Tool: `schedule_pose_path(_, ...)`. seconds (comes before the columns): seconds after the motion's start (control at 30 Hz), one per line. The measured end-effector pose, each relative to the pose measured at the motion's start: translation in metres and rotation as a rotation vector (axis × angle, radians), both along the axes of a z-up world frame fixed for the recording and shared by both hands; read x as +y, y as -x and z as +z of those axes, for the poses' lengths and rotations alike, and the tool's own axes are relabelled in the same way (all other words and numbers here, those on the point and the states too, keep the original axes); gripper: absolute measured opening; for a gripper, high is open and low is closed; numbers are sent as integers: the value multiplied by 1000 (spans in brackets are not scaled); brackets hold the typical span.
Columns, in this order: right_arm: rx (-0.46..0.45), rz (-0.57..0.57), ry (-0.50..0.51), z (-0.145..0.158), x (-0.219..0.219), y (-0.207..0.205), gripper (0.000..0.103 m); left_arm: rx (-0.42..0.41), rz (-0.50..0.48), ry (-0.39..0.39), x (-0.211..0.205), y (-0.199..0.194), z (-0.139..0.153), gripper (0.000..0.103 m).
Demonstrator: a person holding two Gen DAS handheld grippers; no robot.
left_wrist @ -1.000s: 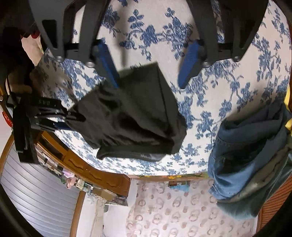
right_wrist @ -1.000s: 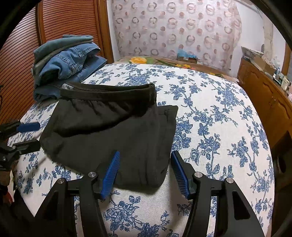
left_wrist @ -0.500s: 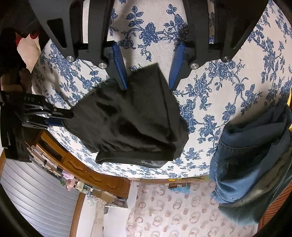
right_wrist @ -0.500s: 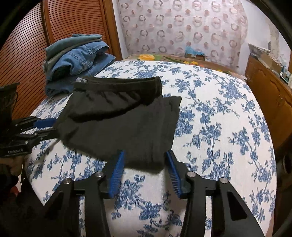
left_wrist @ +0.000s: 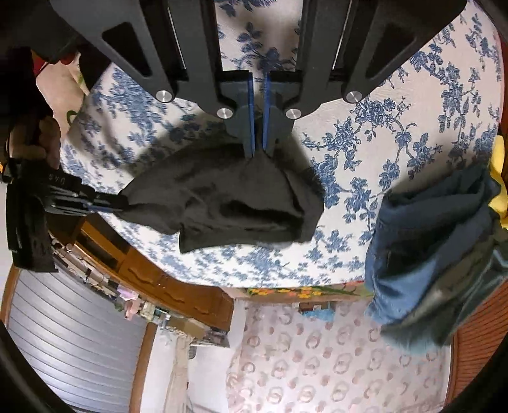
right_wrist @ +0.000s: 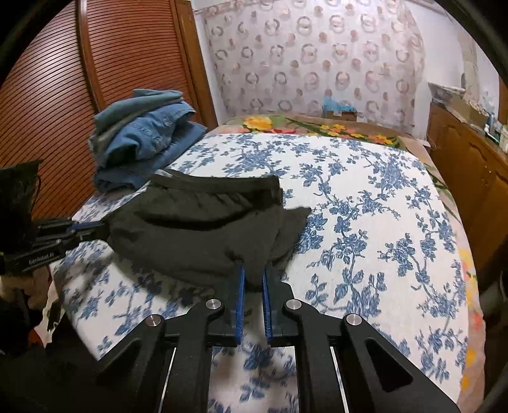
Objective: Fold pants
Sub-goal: 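Grasp the folded garment edge with the left tool while the right tool grips it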
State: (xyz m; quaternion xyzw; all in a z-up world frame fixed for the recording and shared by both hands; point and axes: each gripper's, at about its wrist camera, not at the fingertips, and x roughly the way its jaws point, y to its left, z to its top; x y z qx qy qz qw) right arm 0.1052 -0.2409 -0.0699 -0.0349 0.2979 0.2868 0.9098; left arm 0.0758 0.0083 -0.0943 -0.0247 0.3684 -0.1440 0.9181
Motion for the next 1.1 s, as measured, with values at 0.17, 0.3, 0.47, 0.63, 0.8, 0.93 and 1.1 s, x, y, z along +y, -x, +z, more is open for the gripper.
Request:
schedule_pose_path(0.17,-5,-4,-2,2,-11,18,9,-7,-44,22,-6,19,11,5)
schedule_pose_path(0.3,9,9,-4,2,-21,33,10,3,-65,34,-10,30,11,5)
schedule_pose_path(0.47,37,17,12,-6,-21,39,10,39,-49,1,-14,23,2,17)
schedule_pose_path(0.63,12,-2,14,1,-21,40,20,33,-22,-3,-8,19,3,46)
schedule_pose_path(0.8,-18,-31,13,9,-23,35,35,8,3,-14,-2,4,7,46)
schedule_pose_path(0.93,-27,-33,19,13,-13,20,36,11,-26,1,-5,-17,5,44)
schedule_pose_path(1.1,-2,-16,21,4,9,-8,36,47,-35,-6,-10,-45,-4,38)
